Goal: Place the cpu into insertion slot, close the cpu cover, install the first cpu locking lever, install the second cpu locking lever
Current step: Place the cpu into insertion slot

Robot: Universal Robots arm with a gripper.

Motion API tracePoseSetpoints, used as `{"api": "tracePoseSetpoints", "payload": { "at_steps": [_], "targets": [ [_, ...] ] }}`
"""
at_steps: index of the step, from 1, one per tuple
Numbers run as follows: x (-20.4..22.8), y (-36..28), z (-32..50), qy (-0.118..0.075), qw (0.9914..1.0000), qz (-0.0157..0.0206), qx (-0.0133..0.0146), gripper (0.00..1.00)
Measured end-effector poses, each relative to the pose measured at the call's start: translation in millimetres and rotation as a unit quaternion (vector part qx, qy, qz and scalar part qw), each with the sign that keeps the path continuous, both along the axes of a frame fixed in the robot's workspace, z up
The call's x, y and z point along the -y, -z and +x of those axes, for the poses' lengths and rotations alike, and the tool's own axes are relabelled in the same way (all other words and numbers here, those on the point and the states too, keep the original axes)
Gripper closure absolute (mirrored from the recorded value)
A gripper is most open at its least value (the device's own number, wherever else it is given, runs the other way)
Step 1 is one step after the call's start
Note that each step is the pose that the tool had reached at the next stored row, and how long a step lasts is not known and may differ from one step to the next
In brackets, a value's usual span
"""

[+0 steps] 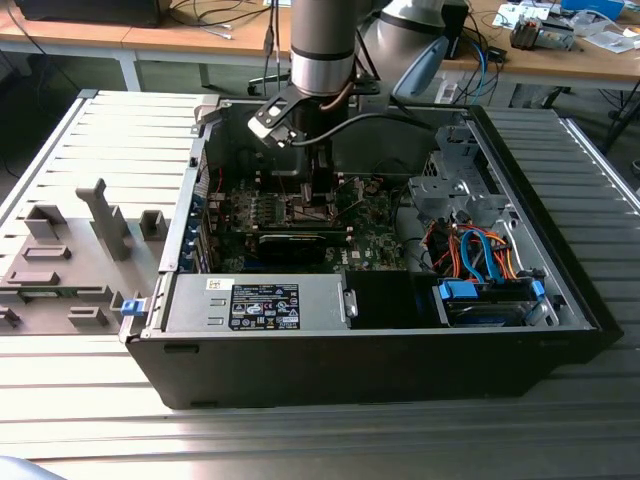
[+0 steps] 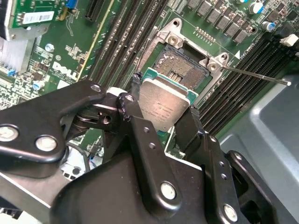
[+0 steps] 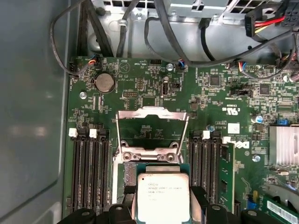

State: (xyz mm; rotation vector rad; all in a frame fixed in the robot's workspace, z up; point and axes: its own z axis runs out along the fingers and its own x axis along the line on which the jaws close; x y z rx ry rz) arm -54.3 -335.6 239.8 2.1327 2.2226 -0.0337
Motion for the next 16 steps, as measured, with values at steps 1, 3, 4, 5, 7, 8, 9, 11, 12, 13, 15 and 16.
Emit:
{"api": "tracePoseSetpoints", "payload": {
  "at_steps": [1,3,4,5,7,8,9,11,12,13,15,16],
  "targets": [
    [-1.3,3.2,0.0,0.0,1.0,0.0,0.0,0.46],
    [-3.1,9.6,-0.2,0.001,1.0,0.0,0.0,0.46],
    [-4.0,12.3,-0.3,0.001,1.0,0.0,0.0,0.46],
    [-4.6,14.2,-0.3,0.001,1.0,0.0,0.0,0.46],
    [-5.5,17.3,-1.1,0.001,1.0,0.0,0.0,0.46],
    [-6.1,19.7,-2.8,0.001,1.0,0.0,0.0,0.46],
    [-6.8,21.5,-5.1,0.001,1.0,0.0,0.0,0.46],
    [-7.4,23.9,-9.3,0.001,1.0,0.0,0.0,0.46],
    [-7.7,25.5,-11.8,0.001,1.0,0.0,0.0,0.46],
    [-8.0,26.5,-13.2,0.001,1.0,0.0,0.0001,0.46],
    [-8.6,29.2,-13.7,0.001,1.0,0.0,0.0,0.46],
    [-8.7,30.3,-13.6,0.002,1.0,0.0,0.0,0.46]
  ]
}}
